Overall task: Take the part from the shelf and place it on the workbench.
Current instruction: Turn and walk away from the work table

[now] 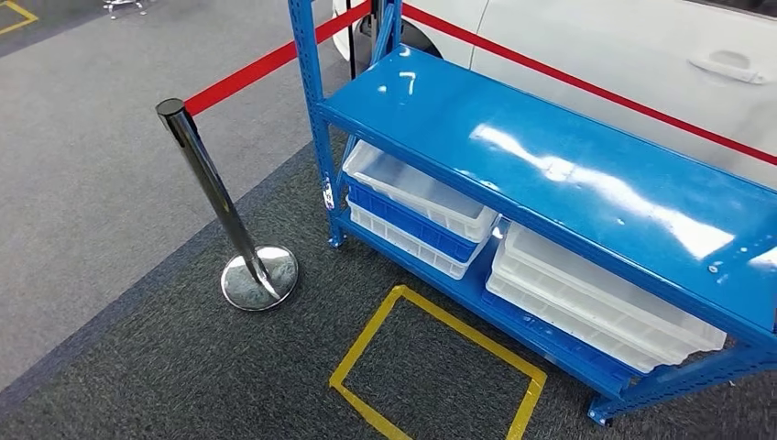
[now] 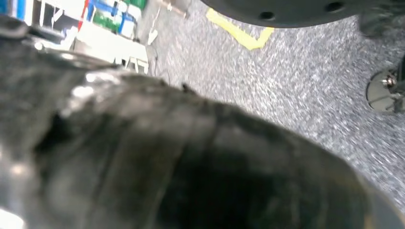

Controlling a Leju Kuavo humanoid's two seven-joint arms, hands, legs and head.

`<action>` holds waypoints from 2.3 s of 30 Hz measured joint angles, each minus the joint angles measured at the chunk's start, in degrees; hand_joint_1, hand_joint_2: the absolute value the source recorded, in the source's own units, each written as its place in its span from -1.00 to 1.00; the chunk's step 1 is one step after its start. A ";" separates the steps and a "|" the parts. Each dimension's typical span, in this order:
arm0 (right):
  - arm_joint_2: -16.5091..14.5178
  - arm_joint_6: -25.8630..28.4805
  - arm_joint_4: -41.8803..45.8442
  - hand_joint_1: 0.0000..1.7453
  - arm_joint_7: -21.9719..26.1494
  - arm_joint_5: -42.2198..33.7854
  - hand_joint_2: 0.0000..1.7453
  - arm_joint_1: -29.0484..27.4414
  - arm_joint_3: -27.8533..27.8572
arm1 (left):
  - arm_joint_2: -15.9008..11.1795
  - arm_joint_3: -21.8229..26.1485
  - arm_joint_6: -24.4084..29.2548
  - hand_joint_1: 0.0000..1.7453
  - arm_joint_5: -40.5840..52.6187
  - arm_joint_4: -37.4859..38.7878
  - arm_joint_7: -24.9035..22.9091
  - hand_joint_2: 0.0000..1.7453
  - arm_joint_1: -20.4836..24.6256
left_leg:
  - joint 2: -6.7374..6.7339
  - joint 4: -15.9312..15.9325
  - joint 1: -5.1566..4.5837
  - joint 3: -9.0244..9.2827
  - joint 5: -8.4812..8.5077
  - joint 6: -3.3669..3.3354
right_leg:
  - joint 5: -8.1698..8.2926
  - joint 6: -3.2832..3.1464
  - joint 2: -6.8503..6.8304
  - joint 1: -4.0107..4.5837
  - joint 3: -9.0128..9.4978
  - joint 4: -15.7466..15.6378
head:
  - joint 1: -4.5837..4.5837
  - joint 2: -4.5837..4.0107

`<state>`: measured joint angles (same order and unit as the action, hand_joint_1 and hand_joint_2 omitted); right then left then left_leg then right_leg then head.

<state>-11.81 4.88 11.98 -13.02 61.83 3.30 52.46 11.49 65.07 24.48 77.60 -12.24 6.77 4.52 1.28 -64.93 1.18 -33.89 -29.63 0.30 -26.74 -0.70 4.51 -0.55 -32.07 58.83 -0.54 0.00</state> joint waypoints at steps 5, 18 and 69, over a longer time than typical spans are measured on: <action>-0.02 -0.01 -0.03 -1.00 0.08 0.09 -1.00 -0.12 0.00 | 0.00 0.02 0.08 -1.00 -0.02 0.00 0.10 -1.00 0.20 | 1.30 5.08 -0.02 1.98 1.31 -1.22 | -0.23 1.71 2.52 -0.31 -1.16 0.98 | 0.02 0.00; -0.02 0.04 -0.09 -1.00 -0.19 0.46 -1.00 -0.04 0.00 | 0.05 0.06 0.09 -1.00 -0.05 0.00 -0.04 -1.00 0.13 | -7.03 5.95 -0.87 3.37 0.64 -2.18 | 0.03 0.38 -8.03 1.23 -1.09 1.15 | -0.23 0.00; -0.30 1.04 -0.21 -1.00 -3.01 3.08 1.00 0.08 -0.33 | 0.08 0.19 -1.69 -1.00 -0.05 0.00 1.34 1.00 0.13 | -1.69 6.19 -0.03 1.67 2.65 -2.08 | -2.77 1.32 -3.43 0.36 -1.08 3.46 | -0.40 0.00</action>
<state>-12.11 5.93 11.76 -16.02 64.91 3.38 52.13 11.57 65.26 22.79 77.55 -12.24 8.11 4.65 -0.41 -58.74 1.16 -32.22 -26.98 -1.78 -29.50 0.63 1.08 -0.19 -33.15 62.28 -0.93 0.00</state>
